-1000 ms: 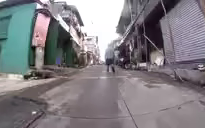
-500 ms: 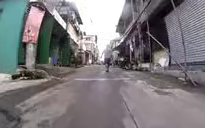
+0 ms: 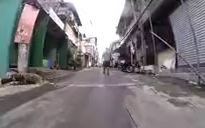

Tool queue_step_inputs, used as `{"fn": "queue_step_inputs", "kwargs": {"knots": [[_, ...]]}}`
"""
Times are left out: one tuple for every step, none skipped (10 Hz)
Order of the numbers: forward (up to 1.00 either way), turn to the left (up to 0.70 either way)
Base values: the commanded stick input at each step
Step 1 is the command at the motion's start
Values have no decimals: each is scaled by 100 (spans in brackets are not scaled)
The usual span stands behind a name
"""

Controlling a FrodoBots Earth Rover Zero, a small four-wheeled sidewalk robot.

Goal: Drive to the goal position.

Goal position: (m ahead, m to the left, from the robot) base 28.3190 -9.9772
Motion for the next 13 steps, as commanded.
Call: {"fn": "queue_step_inputs", "kwargs": {"knots": [[100,0],[100,0],[100,0],[100,0],[100,0],[100,0],[100,0],[100,0],[100,0],[100,0],[100,0],[100,0],[100,0]]}}
